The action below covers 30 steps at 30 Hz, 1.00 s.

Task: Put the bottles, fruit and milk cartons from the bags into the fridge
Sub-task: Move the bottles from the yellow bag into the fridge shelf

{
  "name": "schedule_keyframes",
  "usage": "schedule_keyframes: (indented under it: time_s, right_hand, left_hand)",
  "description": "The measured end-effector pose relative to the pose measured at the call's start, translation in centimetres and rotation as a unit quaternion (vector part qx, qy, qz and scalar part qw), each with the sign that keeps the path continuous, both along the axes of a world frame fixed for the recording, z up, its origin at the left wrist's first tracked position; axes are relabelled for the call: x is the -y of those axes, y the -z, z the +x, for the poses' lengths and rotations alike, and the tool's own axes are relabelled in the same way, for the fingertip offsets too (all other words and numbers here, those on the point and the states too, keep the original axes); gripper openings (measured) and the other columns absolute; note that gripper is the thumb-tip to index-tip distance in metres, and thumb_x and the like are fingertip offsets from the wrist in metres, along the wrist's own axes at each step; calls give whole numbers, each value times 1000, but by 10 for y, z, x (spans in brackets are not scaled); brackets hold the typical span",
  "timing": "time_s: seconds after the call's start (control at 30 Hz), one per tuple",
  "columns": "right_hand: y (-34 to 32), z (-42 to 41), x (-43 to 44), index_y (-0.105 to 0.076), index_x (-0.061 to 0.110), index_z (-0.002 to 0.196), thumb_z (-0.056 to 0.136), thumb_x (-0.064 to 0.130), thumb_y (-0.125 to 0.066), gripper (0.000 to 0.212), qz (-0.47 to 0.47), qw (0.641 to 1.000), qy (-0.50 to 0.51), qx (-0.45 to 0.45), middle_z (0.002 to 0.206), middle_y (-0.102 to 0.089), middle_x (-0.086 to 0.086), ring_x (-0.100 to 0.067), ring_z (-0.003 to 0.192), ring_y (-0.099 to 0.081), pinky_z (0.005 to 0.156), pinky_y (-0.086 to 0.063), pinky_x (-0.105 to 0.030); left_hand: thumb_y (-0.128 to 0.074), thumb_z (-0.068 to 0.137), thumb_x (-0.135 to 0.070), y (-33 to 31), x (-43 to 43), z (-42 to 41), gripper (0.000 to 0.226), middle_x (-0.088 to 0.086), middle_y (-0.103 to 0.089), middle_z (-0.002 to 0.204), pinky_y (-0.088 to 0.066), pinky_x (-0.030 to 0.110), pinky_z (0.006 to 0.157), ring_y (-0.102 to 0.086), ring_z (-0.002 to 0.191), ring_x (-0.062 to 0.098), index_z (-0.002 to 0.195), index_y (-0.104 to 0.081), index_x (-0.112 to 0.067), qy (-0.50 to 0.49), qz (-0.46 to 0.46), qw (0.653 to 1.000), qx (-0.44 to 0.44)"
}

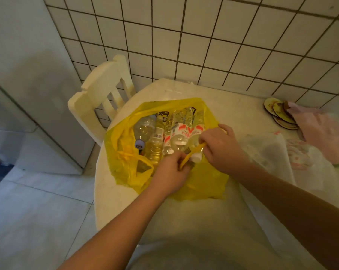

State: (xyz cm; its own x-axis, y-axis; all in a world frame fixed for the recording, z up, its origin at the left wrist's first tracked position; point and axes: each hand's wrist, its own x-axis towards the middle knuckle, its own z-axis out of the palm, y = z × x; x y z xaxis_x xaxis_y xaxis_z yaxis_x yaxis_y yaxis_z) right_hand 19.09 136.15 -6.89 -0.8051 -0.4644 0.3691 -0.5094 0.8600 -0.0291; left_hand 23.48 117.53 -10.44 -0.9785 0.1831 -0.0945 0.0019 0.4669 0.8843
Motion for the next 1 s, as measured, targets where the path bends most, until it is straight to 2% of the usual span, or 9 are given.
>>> schedule_keyframes:
  time_s: [0.17,0.23,0.37,0.47,0.53,0.6,0.77,0.9,1.0]
  right_hand:
    - [2,23,-65,-62,20,90,76,22,-44,22,-30,999,-9,6,90,-61,2,-24,90,-61,106,-27,-44]
    - [8,28,-89,-62,21,88,76,22,-44,22,-25,1000,6,10,91,-63,1,-24,90,-63,104,-26,-43]
    - [29,33,-122,-66,22,87,77,26,-40,28,-3,997,47,67,92,-67,2,-23,91,-68,100,-25,-42]
    - [41,36,-134,-71,24,97,79,34,-33,43,6,988,67,141,102,-70,3,-21,104,-67,105,-27,-48]
    - [42,38,-134,-70,24,106,81,38,-28,50,-6,985,74,155,108,-71,3,-20,109,-65,108,-28,-51]
    - [39,39,-129,-69,24,110,84,40,-30,50,-31,987,78,136,110,-71,4,-21,109,-64,109,-28,-50]
    - [26,32,-100,-63,24,120,88,44,-48,40,-85,995,30,45,121,-64,5,-21,115,-57,103,-30,-42]
    - [18,24,-67,-56,26,133,80,32,-67,55,-43,996,-30,68,138,-53,3,-21,128,-46,104,-32,-42]
    - [21,15,-47,-48,30,140,76,25,-71,69,29,993,-24,115,149,-42,0,-26,137,-37,108,-32,-46]
  left_hand:
    - [-60,92,-15,7,-54,29,10,-11,-59,77,-38,14,57,-53,63,-2,99,-67,-19,36,3,999,-9]
    - [-61,93,-17,9,-76,36,9,-11,-60,77,-41,16,58,-54,63,-2,100,-67,-20,45,4,999,-5]
    - [-64,88,-26,21,-117,48,26,1,-69,105,-53,35,80,-65,92,17,113,-65,-20,86,-22,996,17]
    - [-67,91,-29,30,-133,56,50,4,-57,138,-46,28,98,-56,122,20,139,-54,-19,136,-80,987,17]
    - [-61,96,-38,31,-133,63,53,-3,-41,154,-43,29,105,-45,136,15,145,-48,-23,122,-102,987,-24]
    - [-54,98,-44,30,-127,69,45,-9,-38,152,-49,30,96,-50,129,11,140,-53,-27,79,-108,988,-82]
    - [-55,97,-36,23,-96,73,23,-8,-50,118,-50,30,72,-58,90,10,116,-61,-26,-40,-88,978,-185]
    - [-65,92,-21,22,-58,54,24,-5,-51,116,-52,39,79,-57,99,16,115,-61,-20,-114,-114,968,-192]
    - [-68,86,-12,17,-27,30,41,2,-49,136,-51,42,96,-53,120,24,124,-58,-21,-101,-188,960,-181]
